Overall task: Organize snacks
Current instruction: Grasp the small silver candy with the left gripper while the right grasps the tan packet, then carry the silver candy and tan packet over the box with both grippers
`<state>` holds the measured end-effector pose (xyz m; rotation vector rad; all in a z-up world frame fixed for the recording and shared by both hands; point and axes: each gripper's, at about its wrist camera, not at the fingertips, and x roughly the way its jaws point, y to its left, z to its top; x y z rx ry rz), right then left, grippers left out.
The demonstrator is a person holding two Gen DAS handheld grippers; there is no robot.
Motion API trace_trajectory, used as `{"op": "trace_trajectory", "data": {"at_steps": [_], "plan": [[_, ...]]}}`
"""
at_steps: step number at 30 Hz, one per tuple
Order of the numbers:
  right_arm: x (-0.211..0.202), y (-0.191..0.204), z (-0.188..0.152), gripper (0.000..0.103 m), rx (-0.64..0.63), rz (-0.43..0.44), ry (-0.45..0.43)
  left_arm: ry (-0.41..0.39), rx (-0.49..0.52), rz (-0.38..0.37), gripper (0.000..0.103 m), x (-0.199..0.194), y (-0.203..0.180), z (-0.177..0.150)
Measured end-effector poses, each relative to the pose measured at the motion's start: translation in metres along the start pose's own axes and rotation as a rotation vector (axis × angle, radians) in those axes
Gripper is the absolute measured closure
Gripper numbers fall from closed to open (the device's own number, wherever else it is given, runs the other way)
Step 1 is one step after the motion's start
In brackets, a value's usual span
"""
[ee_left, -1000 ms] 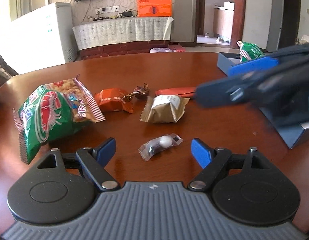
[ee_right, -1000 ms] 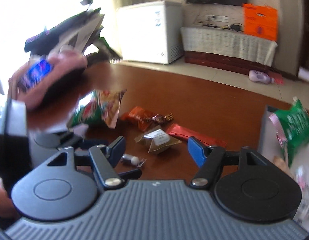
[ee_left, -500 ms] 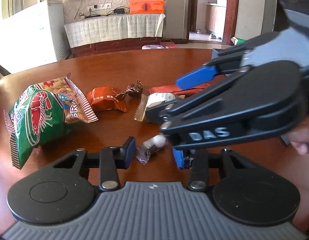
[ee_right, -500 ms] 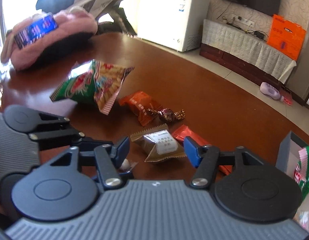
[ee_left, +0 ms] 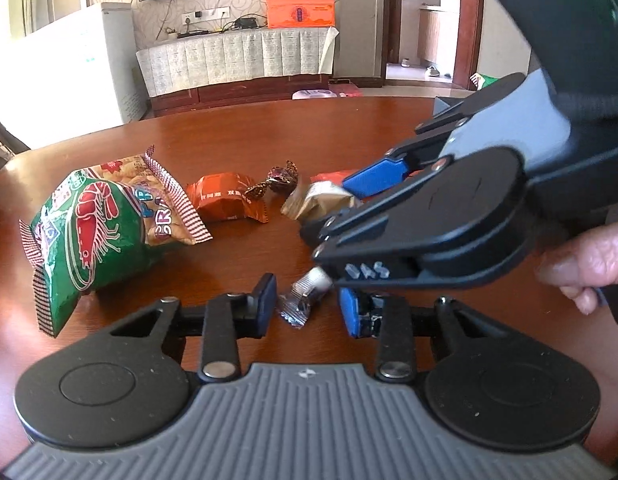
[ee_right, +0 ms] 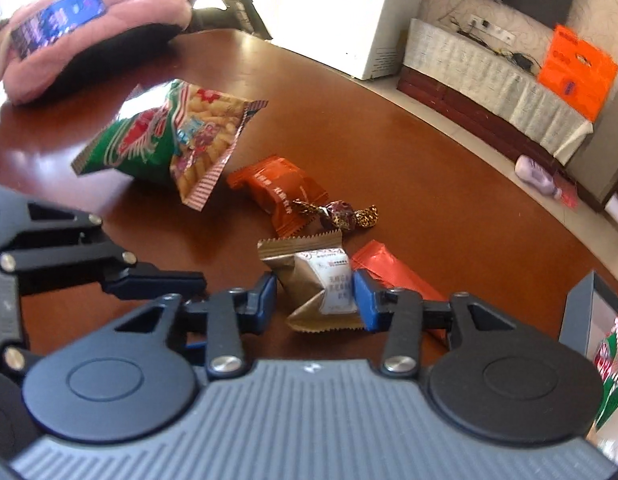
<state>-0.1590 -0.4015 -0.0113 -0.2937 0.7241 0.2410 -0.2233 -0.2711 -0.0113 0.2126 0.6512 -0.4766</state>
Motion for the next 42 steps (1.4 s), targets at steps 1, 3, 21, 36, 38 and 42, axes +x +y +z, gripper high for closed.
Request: {"op": "trace_trajectory", "data": {"at_steps": [1,3,21,36,38,42], "plan": [[-0.002,0.000,-0.001,0.062,0.009,-0.009,0.003,-0.002,0.009,0.010,0.063,-0.001,-0.002,0.000],[-0.005,-0.004,-0.002,0.063,0.037,-0.008,0.002,-0.004,0.025,0.022,0.063,-0.001,-0.004,-0.001],[-0.057,-0.062,-0.013,0.064,0.527,0.184,-0.177,-0.038,0.031,0.057,0.064,-0.009,-0.012,0.000],[-0.104,-0.077,-0.038,0.064,0.624,0.212,-0.271,-0.087,0.054,0.053,0.064,-0.009,-0.025,0.015],[-0.111,-0.079,-0.041,0.064,0.630,0.209,-0.283,-0.095,0.055,0.046,0.064,-0.011,-0.028,0.017],[-0.123,-0.081,-0.047,0.064,0.648,0.209,-0.305,-0.117,0.062,0.032,0.064,-0.016,-0.038,0.022]]}}
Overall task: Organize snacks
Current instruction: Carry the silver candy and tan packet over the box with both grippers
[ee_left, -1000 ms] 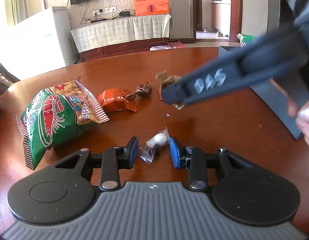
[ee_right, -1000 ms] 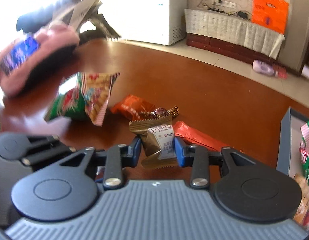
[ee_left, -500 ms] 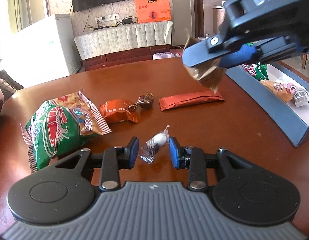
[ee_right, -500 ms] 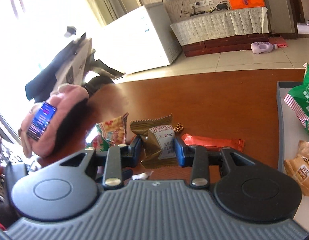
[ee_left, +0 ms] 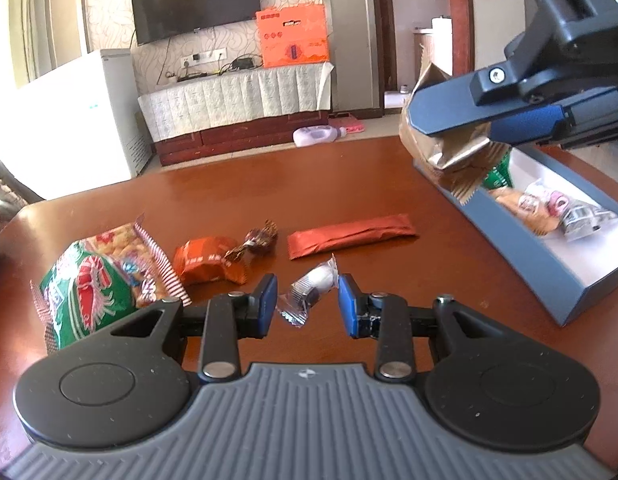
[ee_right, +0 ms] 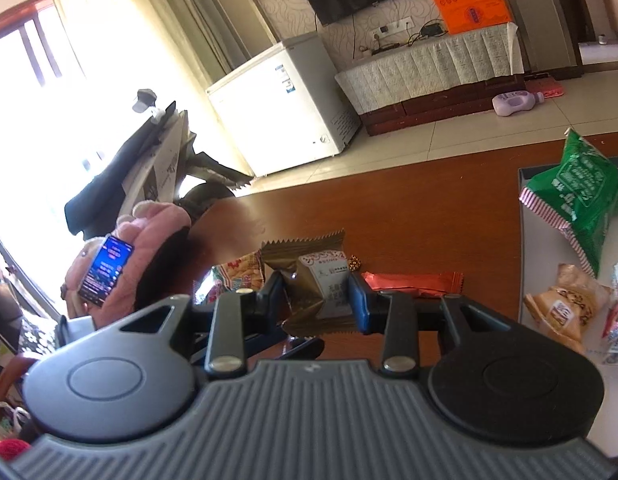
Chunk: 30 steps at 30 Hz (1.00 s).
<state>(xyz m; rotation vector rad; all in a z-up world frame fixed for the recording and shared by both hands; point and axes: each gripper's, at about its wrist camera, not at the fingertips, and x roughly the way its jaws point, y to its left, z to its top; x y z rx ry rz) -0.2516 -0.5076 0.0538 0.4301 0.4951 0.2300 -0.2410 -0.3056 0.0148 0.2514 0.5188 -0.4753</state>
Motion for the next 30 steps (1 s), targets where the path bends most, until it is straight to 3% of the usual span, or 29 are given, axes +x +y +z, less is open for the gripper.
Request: {"op": "trace_trajectory", "data": {"at_steps": [30], "plan": [[-0.098,-0.067,-0.002,0.064,0.055,-0.152,-0.118,-0.075,0.081,-0.182,0.064,-0.008,-0.105,0.040]]}}
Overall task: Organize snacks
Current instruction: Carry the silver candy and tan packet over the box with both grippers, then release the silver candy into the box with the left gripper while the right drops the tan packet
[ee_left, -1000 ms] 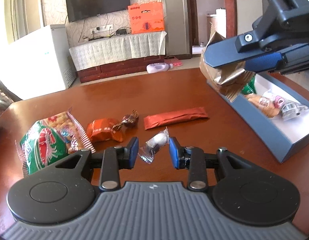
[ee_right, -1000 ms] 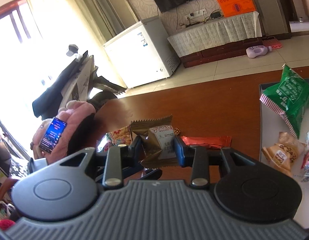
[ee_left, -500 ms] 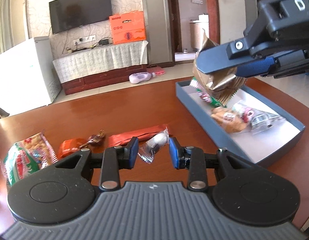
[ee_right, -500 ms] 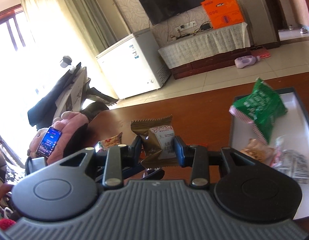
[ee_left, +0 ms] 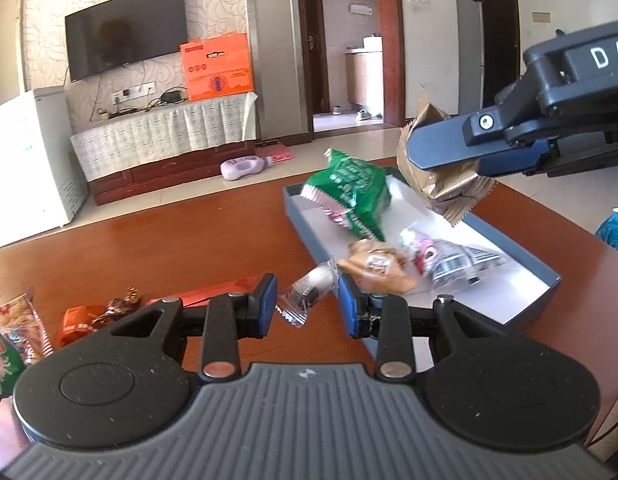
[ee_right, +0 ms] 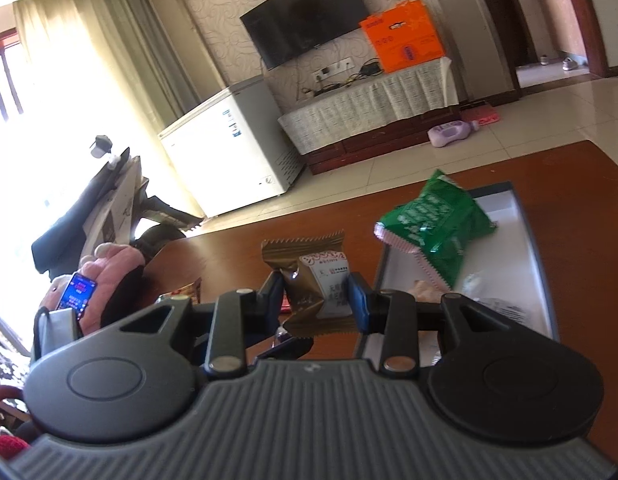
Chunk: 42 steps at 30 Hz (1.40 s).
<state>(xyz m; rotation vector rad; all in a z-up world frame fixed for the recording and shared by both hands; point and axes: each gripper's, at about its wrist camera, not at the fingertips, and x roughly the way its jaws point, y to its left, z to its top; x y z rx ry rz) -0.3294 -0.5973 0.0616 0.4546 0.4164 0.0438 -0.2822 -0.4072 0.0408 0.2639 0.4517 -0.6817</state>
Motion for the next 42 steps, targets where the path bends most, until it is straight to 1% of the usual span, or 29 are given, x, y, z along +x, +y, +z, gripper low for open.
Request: {"op": "trace_trajectory", "data": {"at_steps": [9,16,27,36,39,42], "plan": [[-0.014,-0.019,0.000,0.064,0.036,-0.027,-0.017,0.004,0.008,-0.028,0.064,0.012,-0.021,0.006],[-0.018,-0.027,0.000,0.064,0.043,-0.044,-0.025,0.001,0.009,-0.045,0.064,0.019,-0.030,0.010],[-0.027,-0.033,-0.001,0.064,0.051,-0.040,-0.037,-0.015,0.022,-0.068,0.064,0.033,-0.043,0.022],[-0.032,-0.037,0.002,0.064,0.057,-0.038,-0.051,-0.010,0.015,-0.089,0.064,0.051,-0.046,0.032],[-0.033,-0.038,0.002,0.064,0.053,-0.037,-0.052,-0.002,0.001,-0.099,0.064,0.060,-0.046,0.035],[-0.032,-0.041,0.002,0.064,0.060,-0.041,-0.051,0.010,-0.033,-0.115,0.064,0.070,-0.044,0.036]]}}
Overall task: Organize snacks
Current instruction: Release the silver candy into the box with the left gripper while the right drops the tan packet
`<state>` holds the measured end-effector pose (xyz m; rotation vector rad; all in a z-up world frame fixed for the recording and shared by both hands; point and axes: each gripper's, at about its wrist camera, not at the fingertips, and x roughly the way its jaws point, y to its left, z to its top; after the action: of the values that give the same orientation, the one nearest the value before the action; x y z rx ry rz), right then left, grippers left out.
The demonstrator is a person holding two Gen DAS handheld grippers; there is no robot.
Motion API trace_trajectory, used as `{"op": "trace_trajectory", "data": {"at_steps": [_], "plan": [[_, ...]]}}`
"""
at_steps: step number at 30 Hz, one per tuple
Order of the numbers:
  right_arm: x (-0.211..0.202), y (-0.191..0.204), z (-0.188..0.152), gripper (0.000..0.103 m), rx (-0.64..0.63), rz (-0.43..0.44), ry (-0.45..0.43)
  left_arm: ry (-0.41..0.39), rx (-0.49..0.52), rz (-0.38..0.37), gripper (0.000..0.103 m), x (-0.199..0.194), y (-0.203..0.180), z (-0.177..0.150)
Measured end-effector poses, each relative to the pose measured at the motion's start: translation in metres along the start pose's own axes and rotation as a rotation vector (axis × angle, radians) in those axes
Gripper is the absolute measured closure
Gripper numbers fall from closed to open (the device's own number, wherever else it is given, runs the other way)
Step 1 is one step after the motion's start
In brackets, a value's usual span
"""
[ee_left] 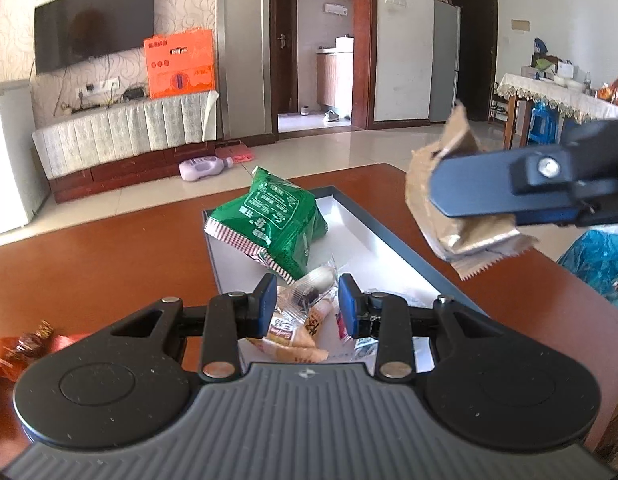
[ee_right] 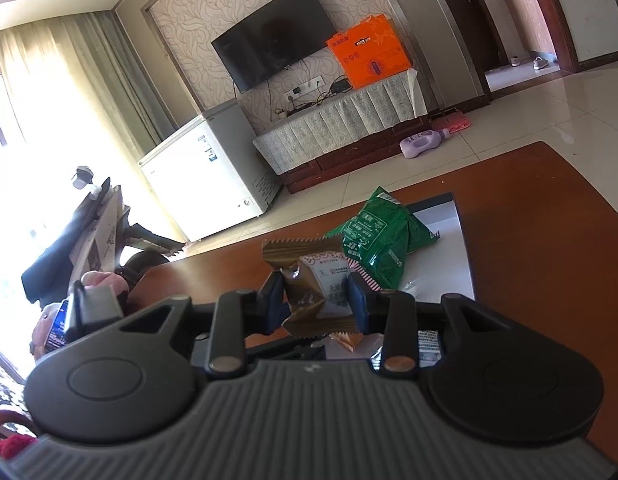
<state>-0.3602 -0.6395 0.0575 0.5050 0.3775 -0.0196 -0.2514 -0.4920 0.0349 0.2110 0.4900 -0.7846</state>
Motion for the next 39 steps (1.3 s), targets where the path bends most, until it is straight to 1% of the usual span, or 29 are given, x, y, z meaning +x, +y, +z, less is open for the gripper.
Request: {"op": "trace_trajectory", "data": {"at_steps": [3,13,19,22,26,28,29,39], "plan": [[-0.001,-0.004,0.001,0.064,0.010,-0.010,0.000,0.010,-0.019,-0.008,0.064,0.010,0.002,0.002],[0.000,-0.012,0.003,0.065,0.015,-0.020,0.007,0.020,0.000,-0.036,0.064,0.039,-0.004,0.016],[0.000,-0.016,0.005,0.065,0.021,-0.028,0.006,0.044,0.014,-0.042,0.063,0.056,-0.006,0.021],[0.000,-0.019,0.005,0.065,0.024,-0.030,0.008,0.049,0.029,-0.029,0.062,0.062,-0.008,0.021],[0.000,-0.021,0.005,0.065,0.028,-0.031,0.011,0.058,0.030,-0.027,0.054,0.070,-0.009,0.021],[0.000,-0.020,0.005,0.065,0.027,-0.030,0.012,0.065,0.033,-0.021,0.038,0.072,-0.010,0.020],[0.000,-0.020,0.005,0.065,0.025,-0.030,0.012,0.063,0.038,-0.018,0.036,0.072,-0.011,0.019],[0.005,-0.016,0.004,0.065,0.022,-0.039,0.019,0.058,0.063,-0.008,0.029,0.063,-0.011,0.011]]}}
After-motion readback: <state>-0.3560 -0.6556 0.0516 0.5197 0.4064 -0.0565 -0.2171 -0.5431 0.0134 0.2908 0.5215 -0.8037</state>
